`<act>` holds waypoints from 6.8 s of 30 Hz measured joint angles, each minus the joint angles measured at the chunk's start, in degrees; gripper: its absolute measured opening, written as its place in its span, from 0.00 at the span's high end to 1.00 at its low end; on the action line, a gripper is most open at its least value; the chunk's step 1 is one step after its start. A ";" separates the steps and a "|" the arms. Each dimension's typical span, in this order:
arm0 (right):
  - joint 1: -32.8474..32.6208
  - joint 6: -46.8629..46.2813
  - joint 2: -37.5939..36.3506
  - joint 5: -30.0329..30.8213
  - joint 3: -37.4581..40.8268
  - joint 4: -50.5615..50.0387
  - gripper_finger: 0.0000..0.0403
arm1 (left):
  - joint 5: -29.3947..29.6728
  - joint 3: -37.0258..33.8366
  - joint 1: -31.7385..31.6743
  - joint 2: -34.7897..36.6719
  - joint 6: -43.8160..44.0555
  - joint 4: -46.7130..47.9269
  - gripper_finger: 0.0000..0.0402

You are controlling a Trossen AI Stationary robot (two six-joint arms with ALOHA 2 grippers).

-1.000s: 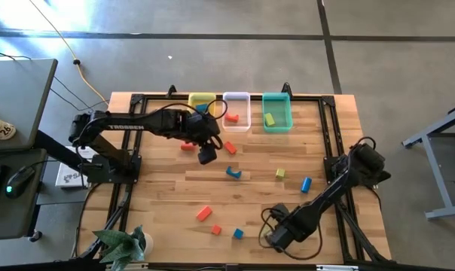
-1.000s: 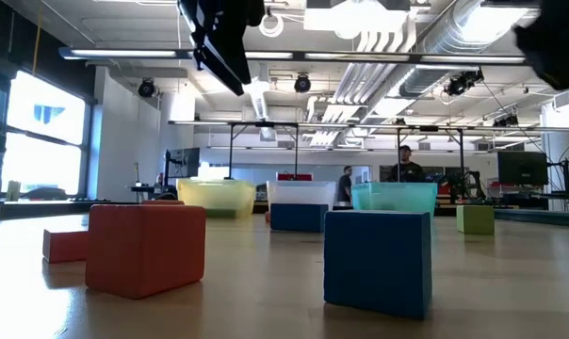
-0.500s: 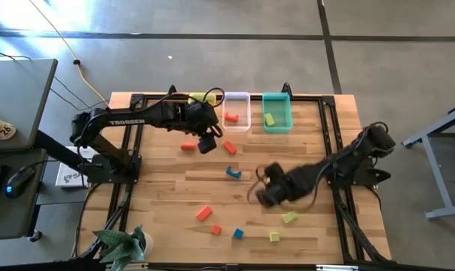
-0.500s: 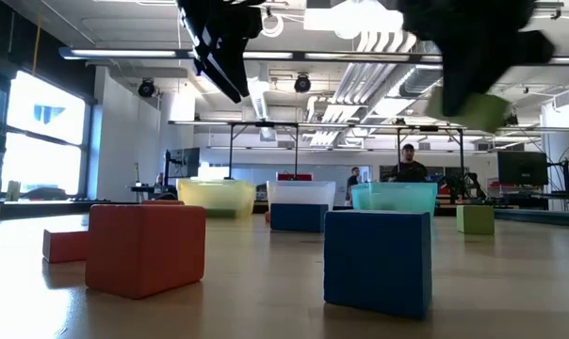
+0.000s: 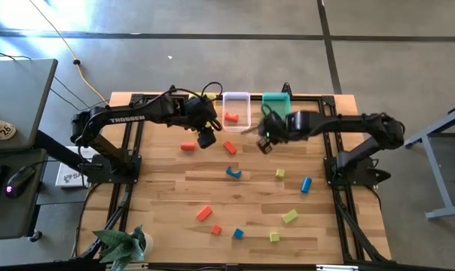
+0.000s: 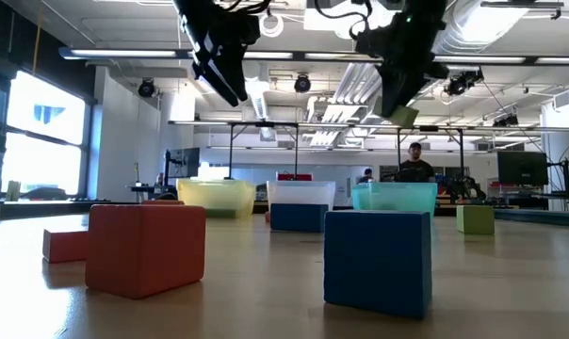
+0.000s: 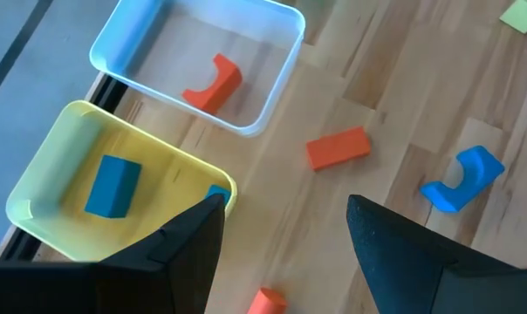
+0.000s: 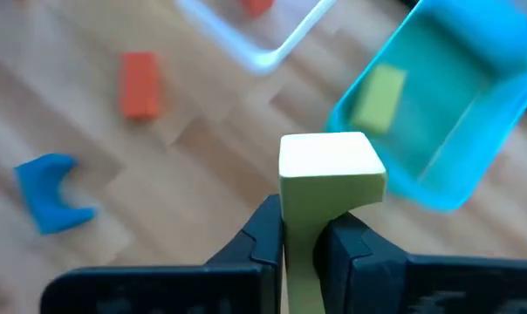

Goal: Sort & place blocks by color
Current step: Put the green block into the green bin, then put the orange block into the transparent bin, then put the green block into the green bin

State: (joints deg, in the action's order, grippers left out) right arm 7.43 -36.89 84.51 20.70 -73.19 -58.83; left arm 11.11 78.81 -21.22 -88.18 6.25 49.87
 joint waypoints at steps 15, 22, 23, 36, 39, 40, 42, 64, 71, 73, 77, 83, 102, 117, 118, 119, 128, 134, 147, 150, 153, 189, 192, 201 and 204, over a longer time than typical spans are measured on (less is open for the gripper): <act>24.20 28.16 4.39 -6.31 0.04 10.00 0.95 | -0.11 0.00 -2.55 0.00 3.13 0.07 0.42; 28.13 32.41 11.39 -12.14 0.07 10.27 0.95 | -1.70 -0.82 -4.46 0.00 4.35 0.31 0.42; 28.40 32.84 12.37 -12.90 0.07 10.31 0.95 | -2.45 -1.22 -4.62 0.00 4.57 0.52 0.42; 31.49 37.11 19.16 -15.32 0.09 10.26 0.95 | -7.25 -10.70 -4.65 0.00 7.32 3.71 0.42; 31.98 37.38 19.22 -15.28 0.09 10.70 0.95 | -9.57 -12.78 -4.44 0.00 7.26 4.13 0.42; 32.08 37.38 19.23 -15.55 0.09 10.74 0.94 | -9.86 -13.51 -4.26 0.00 7.20 4.20 0.42; 32.35 37.38 19.23 -16.51 0.09 10.85 0.92 | -9.88 -14.87 -3.92 0.00 6.81 4.16 0.42; 32.29 40.70 19.25 -18.05 -9.28 7.20 0.73 | -4.33 -23.82 -0.05 0.00 -6.40 2.69 0.42; 32.29 41.88 19.25 -18.18 -14.32 5.04 0.73 | -2.48 -23.82 -0.08 -0.16 -13.83 2.07 0.42; 32.29 41.88 19.25 -18.18 -15.32 4.78 0.73 | -2.31 -23.82 -0.09 -0.83 -15.23 1.27 0.42; 32.29 42.44 19.25 -18.18 -16.52 4.67 0.73 | -2.75 -23.82 -0.10 -2.76 -17.40 0.15 0.42; 32.29 43.37 19.24 -18.17 -16.76 4.62 0.73 | -2.65 -23.80 -0.12 -8.22 -16.99 -1.86 0.42; 32.29 43.59 19.23 -18.14 -16.76 2.28 0.73 | -4.33 -21.05 0.49 -12.92 -15.42 -2.82 0.76; 32.29 40.18 19.23 -19.30 -16.76 2.11 0.73 | -5.22 -6.63 -2.39 -11.21 -17.84 -15.16 0.76; 32.27 39.47 19.23 -19.39 -16.76 2.14 0.73 | -5.34 -6.02 -2.89 -11.21 -17.83 -16.71 0.76; 32.27 38.79 19.23 -19.46 -16.76 2.15 0.73 | -5.38 -5.45 -3.34 -11.21 -17.82 -18.45 0.76; 32.27 29.34 19.23 -21.24 -16.76 3.30 0.73 | -5.54 -4.55 -7.61 -11.24 -17.35 -31.14 0.75; 31.99 22.86 19.23 -21.22 -16.76 3.70 0.73 | -5.57 -4.55 -9.79 -11.41 -16.83 -36.19 0.73; 27.60 11.35 19.23 -19.40 -16.74 4.27 0.73 | -12.34 -4.59 -13.35 -16.76 -14.70 -40.36 0.72; 26.39 9.42 19.23 -19.32 -16.74 4.27 0.73 | -13.09 -4.59 -13.42 -18.90 -13.94 -41.00 0.72; 25.05 7.17 19.23 -19.34 -16.74 4.25 0.73 | -13.33 -4.59 -13.41 -20.79 -13.93 -41.00 0.72; -4.96 -20.80 19.21 -13.17 -16.74 -12.10 0.73 | -11.80 -4.59 -13.63 -15.20 -15.92 -36.77 0.46; -7.67 -23.05 19.21 -13.07 -16.74 -13.64 0.73 | -11.85 -4.59 -13.52 -12.58 -15.92 -35.95 0.46; -15.69 -31.78 19.21 -8.25 -16.74 -20.72 0.73 | -11.96 -4.52 -12.42 -5.48 -15.90 -29.54 0.46; -17.84 -33.97 19.21 -7.03 -16.72 -24.18 0.73 | -11.98 -4.59 -11.51 -3.76 -15.90 -26.66 0.46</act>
State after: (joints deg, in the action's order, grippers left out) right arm -10.41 -70.86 103.72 13.67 -89.91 -83.01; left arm -0.86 74.22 -32.73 -91.94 -9.65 23.20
